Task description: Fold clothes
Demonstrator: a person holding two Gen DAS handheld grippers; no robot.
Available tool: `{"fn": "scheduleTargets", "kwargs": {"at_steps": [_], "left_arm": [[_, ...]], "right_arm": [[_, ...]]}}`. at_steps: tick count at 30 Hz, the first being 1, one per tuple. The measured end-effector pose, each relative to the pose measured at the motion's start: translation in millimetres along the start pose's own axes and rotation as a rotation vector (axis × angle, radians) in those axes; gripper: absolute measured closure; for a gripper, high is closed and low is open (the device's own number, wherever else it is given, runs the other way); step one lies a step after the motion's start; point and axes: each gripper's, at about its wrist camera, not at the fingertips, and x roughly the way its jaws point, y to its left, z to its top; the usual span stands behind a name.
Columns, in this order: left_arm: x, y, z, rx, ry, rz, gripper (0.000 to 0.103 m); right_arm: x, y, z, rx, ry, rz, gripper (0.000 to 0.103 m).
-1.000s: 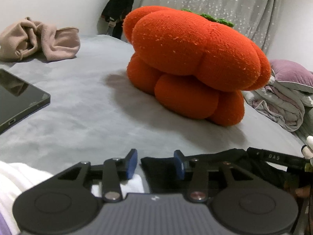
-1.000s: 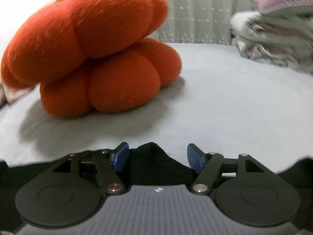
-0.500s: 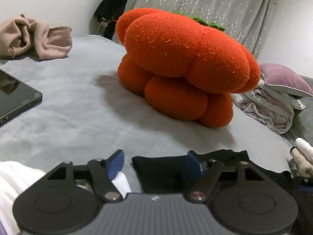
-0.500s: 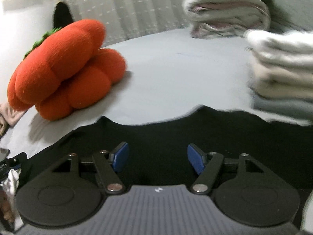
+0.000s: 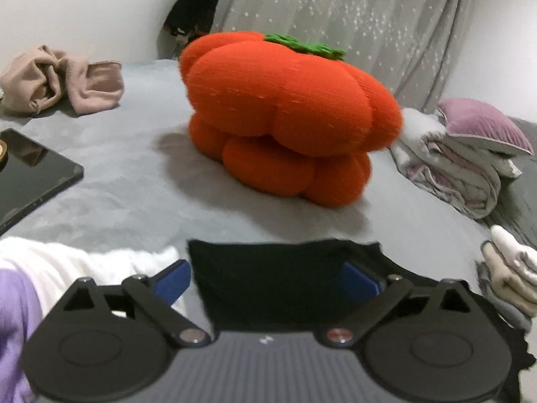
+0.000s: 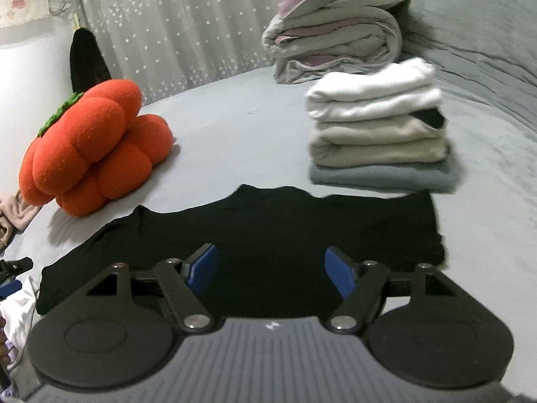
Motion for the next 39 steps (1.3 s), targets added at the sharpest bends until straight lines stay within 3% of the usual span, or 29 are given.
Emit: {"fn": "scheduleTargets", "kwargs": {"at_steps": [6, 11, 13, 15, 18, 23, 31, 35, 38, 39], "left_arm": [[-15.2, -27.9, -12.7, -0.065, 0.097, 0.006, 0.005], [-24.2, -47.6, -34.2, -0.142, 0.117, -0.068, 0.005], [-27.4, -58.3, -45.1, -0.105, 0.105, -0.083, 0.005], [-27.6, -71.1, -48.7, -0.049, 0.108, -0.049, 0.005], [-28.2, -79.3, -50.6, -0.048, 0.091, -0.046, 0.006], [-18.0, -88.6, -56.4, -0.088, 0.142, -0.092, 0.007], [-18.1, -111.8, -74.5, -0.013, 0.201, -0.214, 0.012], [-20.1, -123.7, -84.8, 0.034, 0.219, -0.224, 0.012], [-19.8, -126.6, -90.9, 0.052, 0.233, -0.224, 0.012], [-19.6, -126.7, -92.5, 0.058, 0.238, -0.222, 0.012]], "right_arm": [[-12.8, -43.6, -6.6, 0.088, -0.011, -0.021, 0.028], [-12.2, -82.1, -10.3, 0.210, 0.022, -0.058, 0.028], [-12.0, -96.5, -9.9, 0.266, 0.035, -0.059, 0.028], [-12.2, -111.3, -6.9, 0.331, 0.042, -0.049, 0.028], [-10.3, -129.9, -4.1, 0.423, 0.065, -0.048, 0.028], [-1.4, -141.7, -12.5, 0.499, 0.156, -0.001, 0.031], [0.7, -117.8, -34.9, 0.395, 0.278, 0.153, 0.053], [7.1, -102.0, -42.6, 0.345, 0.297, 0.197, 0.062], [13.1, -93.4, -48.3, 0.314, 0.299, 0.217, 0.082], [14.8, -90.9, -49.5, 0.294, 0.297, 0.216, 0.095]]}}
